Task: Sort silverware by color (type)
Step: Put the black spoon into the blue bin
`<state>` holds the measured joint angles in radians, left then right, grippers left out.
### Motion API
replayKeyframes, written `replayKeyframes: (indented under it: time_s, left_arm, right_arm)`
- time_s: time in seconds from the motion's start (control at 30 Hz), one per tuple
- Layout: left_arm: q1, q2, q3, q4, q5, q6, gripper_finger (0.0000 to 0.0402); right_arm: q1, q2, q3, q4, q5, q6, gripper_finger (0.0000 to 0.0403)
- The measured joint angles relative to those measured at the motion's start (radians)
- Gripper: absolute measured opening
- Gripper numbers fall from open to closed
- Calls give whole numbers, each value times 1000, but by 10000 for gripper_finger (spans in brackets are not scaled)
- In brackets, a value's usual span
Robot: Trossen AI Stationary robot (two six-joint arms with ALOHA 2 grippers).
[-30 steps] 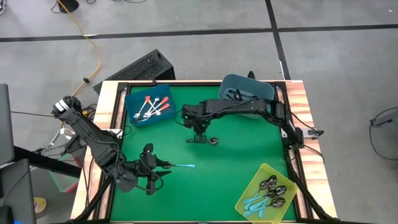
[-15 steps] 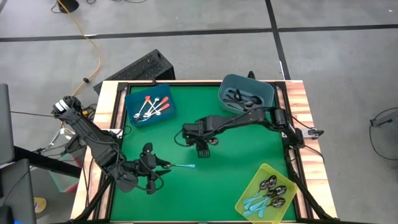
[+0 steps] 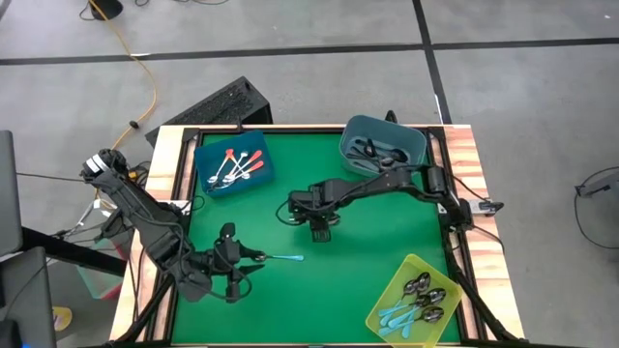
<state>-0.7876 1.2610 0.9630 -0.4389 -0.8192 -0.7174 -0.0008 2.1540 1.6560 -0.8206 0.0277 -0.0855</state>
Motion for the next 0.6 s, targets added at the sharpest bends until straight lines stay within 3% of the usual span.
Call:
replayKeyframes:
  time_s: [0.4,0.6]
  left_arm:
    - [0,0,0,0,-1,-10,116]
    - [0,0,0,0,-8,-10,116]
  right_arm:
    - [-21,2,-73,80,-3,-17,206]
    - [-23,6,-73,93,2,35,135]
